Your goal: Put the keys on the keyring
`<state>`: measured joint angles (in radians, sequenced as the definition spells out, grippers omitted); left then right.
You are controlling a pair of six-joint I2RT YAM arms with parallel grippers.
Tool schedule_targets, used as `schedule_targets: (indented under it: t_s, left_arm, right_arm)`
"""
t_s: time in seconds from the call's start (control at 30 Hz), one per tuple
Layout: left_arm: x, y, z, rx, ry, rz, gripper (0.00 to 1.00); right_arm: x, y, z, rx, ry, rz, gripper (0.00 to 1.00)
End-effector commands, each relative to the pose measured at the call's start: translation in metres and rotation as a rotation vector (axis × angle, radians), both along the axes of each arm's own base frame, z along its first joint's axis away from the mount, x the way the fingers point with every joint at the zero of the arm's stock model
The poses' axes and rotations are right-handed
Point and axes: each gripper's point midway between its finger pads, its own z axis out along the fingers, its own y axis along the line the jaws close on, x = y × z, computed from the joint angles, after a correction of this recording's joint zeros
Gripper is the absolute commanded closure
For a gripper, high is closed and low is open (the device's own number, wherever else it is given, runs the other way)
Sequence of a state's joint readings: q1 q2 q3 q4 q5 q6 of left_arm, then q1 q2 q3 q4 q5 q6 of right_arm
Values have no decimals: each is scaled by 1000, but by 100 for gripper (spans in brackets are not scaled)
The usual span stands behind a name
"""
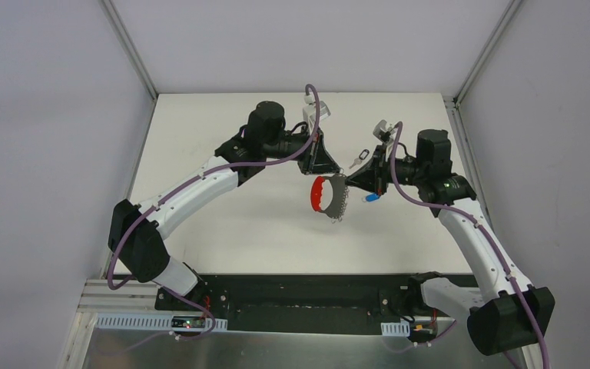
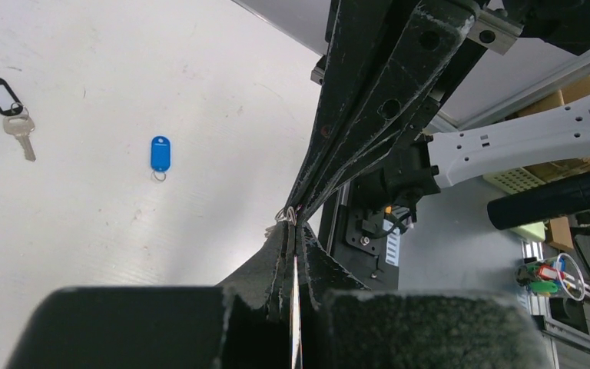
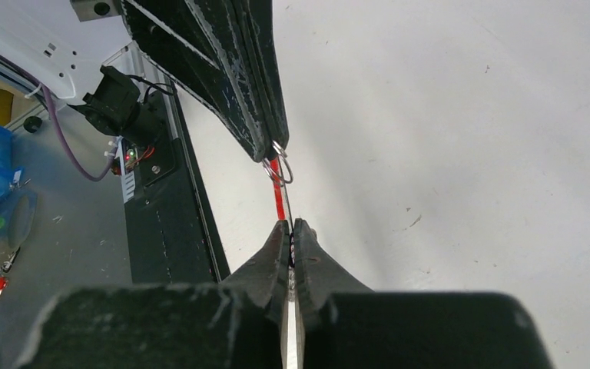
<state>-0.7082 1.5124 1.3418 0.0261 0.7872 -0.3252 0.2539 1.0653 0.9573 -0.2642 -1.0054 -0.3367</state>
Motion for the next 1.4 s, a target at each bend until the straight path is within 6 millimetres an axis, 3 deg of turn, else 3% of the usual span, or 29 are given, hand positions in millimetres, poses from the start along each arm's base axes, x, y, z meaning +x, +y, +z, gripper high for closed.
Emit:
schedule_targets:
  t_s: [0.0,0.63,0.93,1.1,1.37]
  left_arm:
    - [-4,0,17,-16,-41,-12,100]
    - [-6,8,-2,127,6,-12,100]
    - [-6,9,-8,235,137,1,100]
    - [-5,13,-25,356,261,25,100]
    - [-2,14,-31,376,302,59,100]
  right_arm:
    - [8,1,12,7,-55,-31,100]
    - [11,-1,15,-19,-88,-42,100]
    - [13,-2,13,-69,-145,-55,100]
    - [14,-1,16,-77,-164,-61,100]
    - [15,-1,16,-87,-172,-62,100]
